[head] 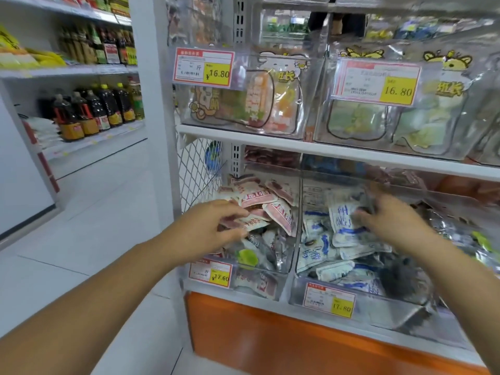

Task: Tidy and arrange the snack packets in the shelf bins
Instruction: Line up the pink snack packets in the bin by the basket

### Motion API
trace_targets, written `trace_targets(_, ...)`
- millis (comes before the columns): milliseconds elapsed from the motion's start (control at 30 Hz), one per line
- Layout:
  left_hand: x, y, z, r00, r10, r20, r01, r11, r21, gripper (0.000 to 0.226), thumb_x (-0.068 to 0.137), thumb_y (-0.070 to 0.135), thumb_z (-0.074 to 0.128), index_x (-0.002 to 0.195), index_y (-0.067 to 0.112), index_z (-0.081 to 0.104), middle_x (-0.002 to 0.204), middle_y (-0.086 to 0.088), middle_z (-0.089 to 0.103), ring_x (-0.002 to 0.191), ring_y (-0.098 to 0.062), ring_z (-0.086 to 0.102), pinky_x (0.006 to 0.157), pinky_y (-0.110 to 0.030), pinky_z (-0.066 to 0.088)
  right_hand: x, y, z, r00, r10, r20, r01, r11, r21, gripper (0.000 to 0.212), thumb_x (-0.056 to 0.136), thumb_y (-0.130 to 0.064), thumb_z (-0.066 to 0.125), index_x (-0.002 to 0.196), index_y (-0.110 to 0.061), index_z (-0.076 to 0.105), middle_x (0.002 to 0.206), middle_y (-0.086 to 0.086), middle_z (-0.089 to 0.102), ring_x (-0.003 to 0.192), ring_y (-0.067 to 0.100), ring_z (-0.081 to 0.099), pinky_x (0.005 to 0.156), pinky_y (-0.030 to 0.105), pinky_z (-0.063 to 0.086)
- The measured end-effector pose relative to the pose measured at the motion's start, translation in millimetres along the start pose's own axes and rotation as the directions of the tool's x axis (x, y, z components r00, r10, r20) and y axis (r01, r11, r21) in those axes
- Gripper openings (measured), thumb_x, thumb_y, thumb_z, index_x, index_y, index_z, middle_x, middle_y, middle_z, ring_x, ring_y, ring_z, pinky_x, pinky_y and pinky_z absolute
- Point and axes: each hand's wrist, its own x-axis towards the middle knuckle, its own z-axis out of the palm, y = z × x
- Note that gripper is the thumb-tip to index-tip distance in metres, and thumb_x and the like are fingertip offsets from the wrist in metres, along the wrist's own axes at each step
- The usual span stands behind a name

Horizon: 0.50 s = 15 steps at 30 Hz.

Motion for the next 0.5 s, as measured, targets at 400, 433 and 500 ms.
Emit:
trace_targets(400, -24, -52, 7, 0.975, 0.216, 0.056, -0.223, 0.937, 0.270, 0.046, 0.086, 0.060, 0.043, 0.118, 0.035, 0.063, 0.111, 0.017, 0.065, 0.098, -0.003, 0.056, 0.080, -0.023, 0.049, 18, -141, 78, 0.609, -0.447, 0.655, 0.692, 0.703, -0.163, 0.019, 0.091, -0.030, 0.061, 0.105, -0.022, 0.072, 0.101, -0.007, 0.071, 0.092, 0.015, 0.063, 0.079, 0.028, 0.049)
trace_targets(433, -24, -54, 9, 0.975, 0.221, 0.034, -0.222, 0.939, 0.264, 0.042, 0.086, 0.060, 0.044, 0.115, 0.036, 0.063, 0.107, 0.018, 0.065, 0.095, -0.002, 0.056, 0.077, -0.024, 0.050, 19, -142, 80, 0.617, -0.428, 0.660, 0.696, 0.688, -0.204, 0.022, 0.090, -0.034, 0.061, 0.107, -0.023, 0.071, 0.099, -0.009, 0.069, 0.093, 0.017, 0.061, 0.075, 0.027, 0.047)
trace_targets(500, -23, -56, 9, 0.975, 0.223, 0.016, -0.220, 0.943, 0.251, 0.041, 0.084, 0.063, 0.043, 0.110, 0.039, 0.063, 0.102, 0.021, 0.065, 0.092, 0.002, 0.055, 0.072, -0.022, 0.050, 19, -142, 88, 0.653, -0.399, 0.644, 0.695, 0.654, -0.299, 0.022, 0.090, -0.041, 0.060, 0.103, -0.026, 0.068, 0.084, -0.014, 0.058, 0.085, 0.017, 0.053, 0.065, 0.025, 0.040)
